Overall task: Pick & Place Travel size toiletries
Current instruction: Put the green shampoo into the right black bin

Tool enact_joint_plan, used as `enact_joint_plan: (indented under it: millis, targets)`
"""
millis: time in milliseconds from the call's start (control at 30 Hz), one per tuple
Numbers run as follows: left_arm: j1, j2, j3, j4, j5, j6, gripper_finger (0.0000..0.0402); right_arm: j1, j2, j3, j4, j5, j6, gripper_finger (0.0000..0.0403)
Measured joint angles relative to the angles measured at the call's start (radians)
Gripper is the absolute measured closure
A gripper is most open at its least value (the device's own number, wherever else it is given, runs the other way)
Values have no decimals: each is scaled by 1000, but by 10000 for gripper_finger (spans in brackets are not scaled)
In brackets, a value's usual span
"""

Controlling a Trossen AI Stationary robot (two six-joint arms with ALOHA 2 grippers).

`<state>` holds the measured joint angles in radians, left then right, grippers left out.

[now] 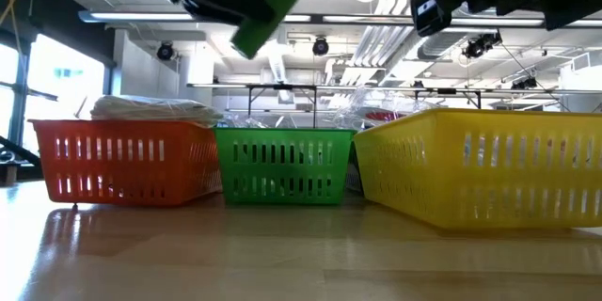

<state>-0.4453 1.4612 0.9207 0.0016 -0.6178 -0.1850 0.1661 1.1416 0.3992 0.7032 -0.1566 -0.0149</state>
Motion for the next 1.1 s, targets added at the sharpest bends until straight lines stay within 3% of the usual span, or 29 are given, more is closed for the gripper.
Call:
enact_joint_plan:
  millis: [300, 567, 733, 1100]
  targets:
    - [182, 0, 0, 5, 211, 79, 238, 0, 78, 0, 58, 1, -1, 400]
    - [305, -85, 1, -23, 323, 195, 238, -30, -17, 0, 0, 2, -43, 400]
    - [377, -144, 1, -71, 412, 233, 238, -58, -81, 0, -81, 71, -34, 400]
    - [346, -130, 1, 20, 504, 238, 238, -43, -83, 0, -50, 83, 16, 400]
